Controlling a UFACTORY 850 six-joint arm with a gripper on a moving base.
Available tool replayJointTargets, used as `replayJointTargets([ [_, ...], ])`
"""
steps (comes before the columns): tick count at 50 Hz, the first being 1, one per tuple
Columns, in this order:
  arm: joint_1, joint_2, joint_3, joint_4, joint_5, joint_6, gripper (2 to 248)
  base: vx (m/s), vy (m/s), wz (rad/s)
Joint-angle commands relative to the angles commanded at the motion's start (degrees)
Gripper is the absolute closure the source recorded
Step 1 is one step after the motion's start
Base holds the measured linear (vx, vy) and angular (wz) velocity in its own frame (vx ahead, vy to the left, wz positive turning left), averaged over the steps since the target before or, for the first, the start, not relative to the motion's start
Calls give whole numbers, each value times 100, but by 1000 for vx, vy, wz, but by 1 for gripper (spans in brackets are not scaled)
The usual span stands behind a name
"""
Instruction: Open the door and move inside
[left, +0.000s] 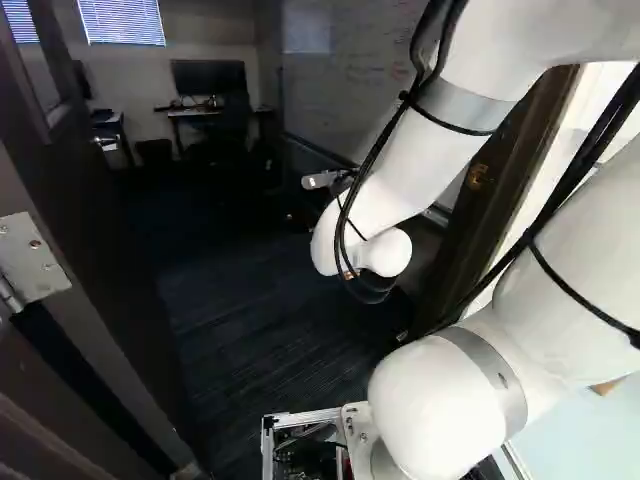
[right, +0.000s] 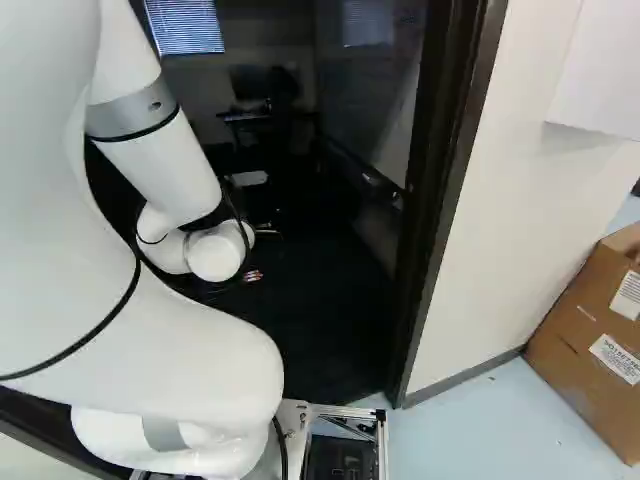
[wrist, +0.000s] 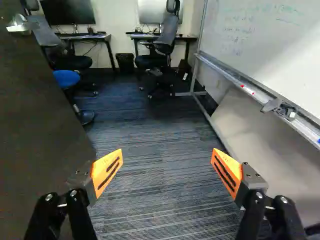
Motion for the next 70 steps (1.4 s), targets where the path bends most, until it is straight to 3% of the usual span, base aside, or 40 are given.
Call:
replayJointTargets([
  [36, 0, 0, 0, 0, 0, 0, 3, 112, -14, 159],
  [70, 0, 0, 0, 0, 0, 0, 3, 137, 31, 162],
])
